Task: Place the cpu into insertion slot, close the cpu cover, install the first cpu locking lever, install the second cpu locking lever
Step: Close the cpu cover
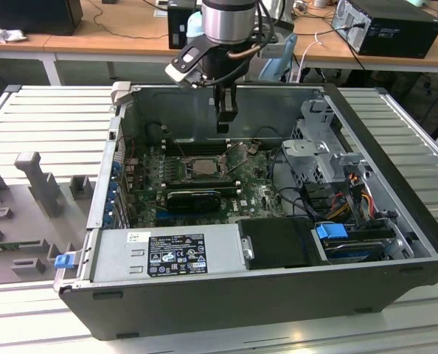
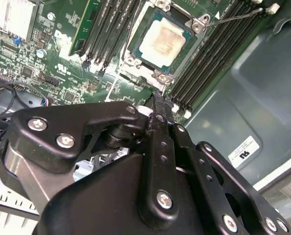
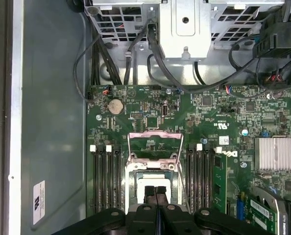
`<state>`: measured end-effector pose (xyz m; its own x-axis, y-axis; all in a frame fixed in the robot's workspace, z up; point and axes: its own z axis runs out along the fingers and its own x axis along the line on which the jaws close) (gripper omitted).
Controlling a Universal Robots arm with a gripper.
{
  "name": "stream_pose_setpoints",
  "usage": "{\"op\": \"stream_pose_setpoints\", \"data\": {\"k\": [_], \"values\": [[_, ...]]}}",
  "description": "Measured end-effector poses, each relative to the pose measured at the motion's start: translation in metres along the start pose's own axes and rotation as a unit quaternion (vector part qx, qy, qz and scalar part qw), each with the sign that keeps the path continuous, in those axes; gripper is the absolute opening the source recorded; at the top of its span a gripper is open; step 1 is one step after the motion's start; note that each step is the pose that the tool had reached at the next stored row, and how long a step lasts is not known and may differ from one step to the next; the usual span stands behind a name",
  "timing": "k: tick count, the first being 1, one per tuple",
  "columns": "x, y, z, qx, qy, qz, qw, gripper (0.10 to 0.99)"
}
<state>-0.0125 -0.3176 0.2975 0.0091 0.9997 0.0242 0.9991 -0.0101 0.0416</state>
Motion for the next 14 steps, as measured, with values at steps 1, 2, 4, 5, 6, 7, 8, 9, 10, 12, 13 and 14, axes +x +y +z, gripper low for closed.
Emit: {"op": "stream_pose_setpoints", "data": {"k": [1,2,4,5,6,7,8,9,10,12,13,14], "values": [[0.0,0.0,0.001,0.0,0.0,0.0,1.0,0.106],[0.0,0.0,0.0023,0.0,0.0,0.0,1.0,0.106],[-0.0001,0.0002,0.0057,0.0001,0.0,-0.001,1.0,0.106],[-0.0002,0.0007,0.0075,0.0001,0.0,-0.001,1.0,0.106],[-0.0002,0.0045,0.012,0.0003,-0.0005,-0.004,1.0,0.106],[-0.0003,0.0091,0.0153,0.0006,-0.0008,-0.008,1.0,0.106],[-0.0003,0.0136,0.0187,0.0009,-0.0012,-0.013,0.9999,0.106],[-0.0002,0.0183,0.0203,0.001,-0.0011,-0.016,0.9999,0.106],[-0.0002,0.0213,0.021,0.0011,-0.001,-0.018,0.9998,0.106],[-0.0001,0.0302,0.0235,0.0012,-0.0009,-0.022,0.9998,0.106],[-0.0001,0.0328,0.025,0.0013,-0.0009,-0.022,0.9998,0.106],[-0.0002,0.0355,0.0264,0.0015,-0.0009,-0.022,0.9998,0.106]]}}
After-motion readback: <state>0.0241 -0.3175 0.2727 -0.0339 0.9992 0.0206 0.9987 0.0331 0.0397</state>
